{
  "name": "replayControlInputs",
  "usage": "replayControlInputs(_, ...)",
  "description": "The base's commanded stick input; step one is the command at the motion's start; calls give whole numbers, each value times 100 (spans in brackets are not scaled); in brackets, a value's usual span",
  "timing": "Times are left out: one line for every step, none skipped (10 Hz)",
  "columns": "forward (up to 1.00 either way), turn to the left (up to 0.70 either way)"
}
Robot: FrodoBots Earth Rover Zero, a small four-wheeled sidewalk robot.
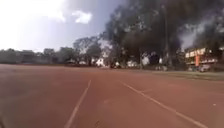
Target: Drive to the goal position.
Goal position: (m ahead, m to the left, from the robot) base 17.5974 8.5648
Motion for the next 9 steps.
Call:
replayControlInputs(70, 0)
replayControlInputs(70, 0)
replayControlInputs(70, 0)
replayControlInputs(70, 0)
replayControlInputs(70, 0)
replayControlInputs(70, 0)
replayControlInputs(70, 0)
replayControlInputs(70, 0)
replayControlInputs(70, 0)
